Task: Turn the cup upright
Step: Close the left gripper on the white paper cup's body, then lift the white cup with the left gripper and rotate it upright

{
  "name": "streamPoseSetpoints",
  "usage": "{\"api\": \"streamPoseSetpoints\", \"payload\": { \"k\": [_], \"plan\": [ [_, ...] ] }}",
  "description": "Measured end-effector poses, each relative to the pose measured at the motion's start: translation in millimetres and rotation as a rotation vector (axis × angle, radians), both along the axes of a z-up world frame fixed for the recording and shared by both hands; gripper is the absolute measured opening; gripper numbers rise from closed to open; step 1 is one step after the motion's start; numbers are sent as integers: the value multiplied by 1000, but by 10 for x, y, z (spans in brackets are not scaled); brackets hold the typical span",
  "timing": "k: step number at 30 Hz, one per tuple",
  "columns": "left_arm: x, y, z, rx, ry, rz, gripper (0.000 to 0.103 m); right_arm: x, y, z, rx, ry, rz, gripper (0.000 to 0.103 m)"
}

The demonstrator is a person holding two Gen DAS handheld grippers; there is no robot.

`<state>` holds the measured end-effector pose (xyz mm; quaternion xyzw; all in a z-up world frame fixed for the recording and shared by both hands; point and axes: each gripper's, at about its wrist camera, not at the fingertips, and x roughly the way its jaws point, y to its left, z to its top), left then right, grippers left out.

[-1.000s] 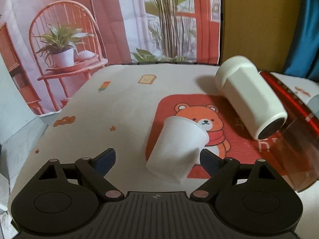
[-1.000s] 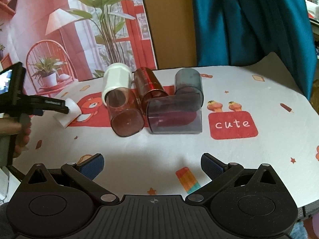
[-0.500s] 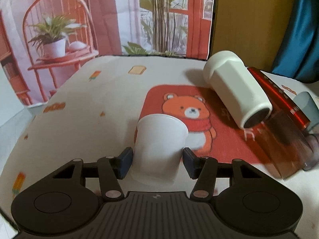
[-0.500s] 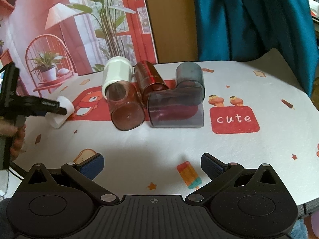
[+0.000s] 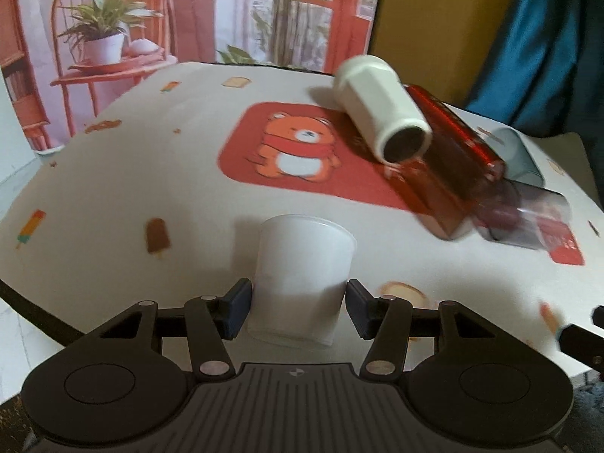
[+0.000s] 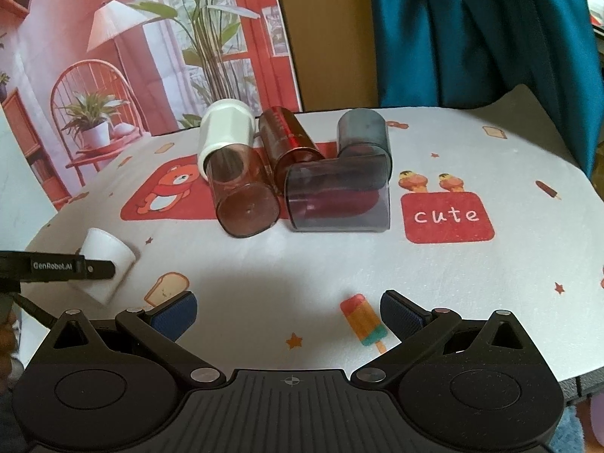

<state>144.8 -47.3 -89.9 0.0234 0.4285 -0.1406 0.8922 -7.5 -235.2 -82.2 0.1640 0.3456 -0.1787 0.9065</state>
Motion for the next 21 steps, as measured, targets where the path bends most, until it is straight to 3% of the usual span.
{"api": "streamPoseSetpoints", "payload": {
  "k": [10, 14, 16, 21],
  "plan": [
    [-116, -280, -68, -66, 20, -81, 59, -73, -69, 22, -1, 6, -40, 103],
    [-179, -192, -47, -115, 24, -74, 87, -74, -72, 24, 1, 17, -45, 103],
    [-215, -147, 23, -90, -7, -55, 95, -63, -68, 45, -3, 19, -38, 103],
    [-272, -4, 246, -39, -69, -28, 96, -33, -46, 131, -40, 29, -20, 103]
  ]
}}
